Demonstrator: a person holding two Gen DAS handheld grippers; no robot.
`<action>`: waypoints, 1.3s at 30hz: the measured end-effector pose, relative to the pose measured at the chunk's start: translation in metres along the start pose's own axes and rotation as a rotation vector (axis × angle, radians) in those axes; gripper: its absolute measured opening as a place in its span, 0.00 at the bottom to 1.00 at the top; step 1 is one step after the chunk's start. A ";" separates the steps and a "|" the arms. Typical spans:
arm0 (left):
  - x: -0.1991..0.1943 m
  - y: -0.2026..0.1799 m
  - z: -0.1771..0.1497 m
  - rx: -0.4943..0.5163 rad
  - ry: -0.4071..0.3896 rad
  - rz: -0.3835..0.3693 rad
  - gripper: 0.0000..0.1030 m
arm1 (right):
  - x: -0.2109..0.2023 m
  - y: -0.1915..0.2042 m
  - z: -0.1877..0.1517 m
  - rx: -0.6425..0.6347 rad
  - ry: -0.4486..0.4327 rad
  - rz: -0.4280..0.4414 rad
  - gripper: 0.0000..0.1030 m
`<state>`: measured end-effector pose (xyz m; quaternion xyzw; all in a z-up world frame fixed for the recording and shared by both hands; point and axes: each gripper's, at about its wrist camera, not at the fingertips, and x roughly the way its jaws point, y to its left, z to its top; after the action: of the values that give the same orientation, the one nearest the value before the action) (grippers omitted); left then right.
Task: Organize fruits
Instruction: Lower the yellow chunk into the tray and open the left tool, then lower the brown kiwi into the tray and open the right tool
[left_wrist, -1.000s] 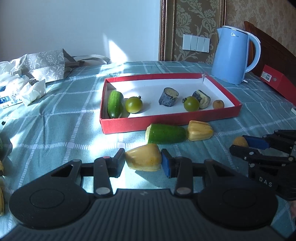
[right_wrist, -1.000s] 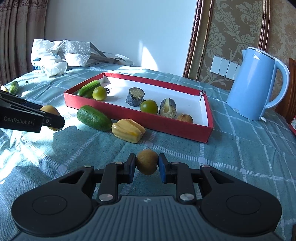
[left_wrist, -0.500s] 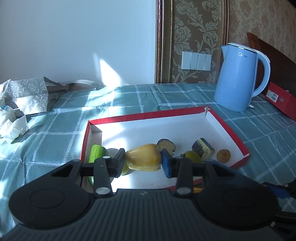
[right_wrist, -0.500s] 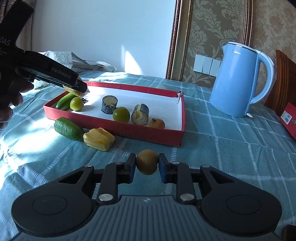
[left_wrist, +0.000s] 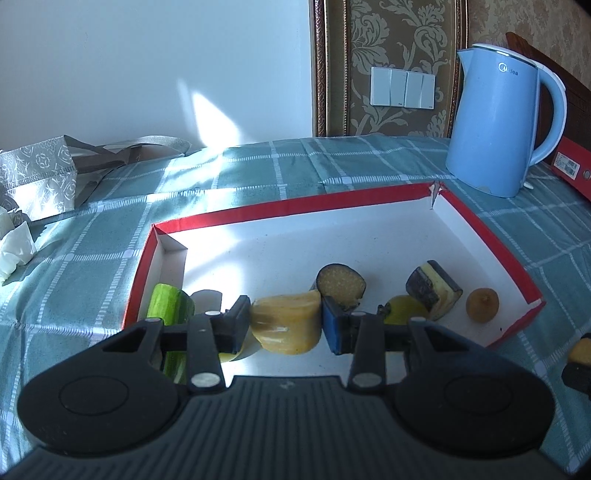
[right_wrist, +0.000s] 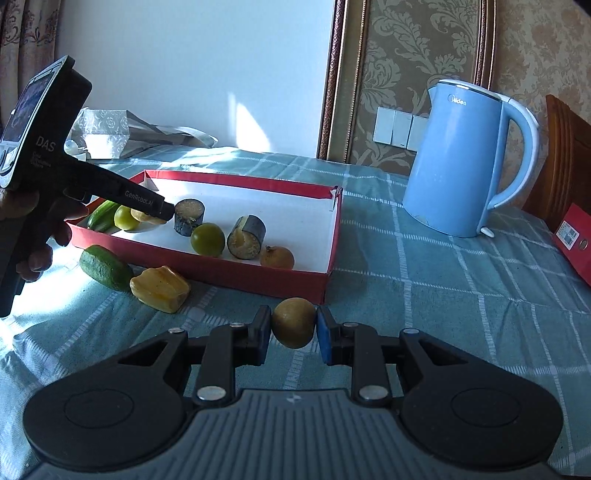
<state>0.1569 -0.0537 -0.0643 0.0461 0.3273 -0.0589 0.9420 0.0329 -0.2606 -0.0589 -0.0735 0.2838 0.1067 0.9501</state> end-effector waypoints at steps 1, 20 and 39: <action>0.001 0.001 -0.002 -0.001 0.005 -0.003 0.36 | 0.001 0.000 0.001 -0.003 -0.002 0.003 0.25; -0.026 -0.005 -0.017 0.027 -0.024 0.052 0.56 | 0.033 -0.006 0.050 -0.063 -0.069 0.043 0.25; -0.110 0.035 -0.067 -0.169 0.001 0.153 0.71 | 0.122 -0.002 0.074 -0.081 0.058 0.052 0.25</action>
<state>0.0350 -0.0019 -0.0461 -0.0086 0.3269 0.0412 0.9441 0.1718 -0.2280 -0.0653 -0.1077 0.3084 0.1405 0.9346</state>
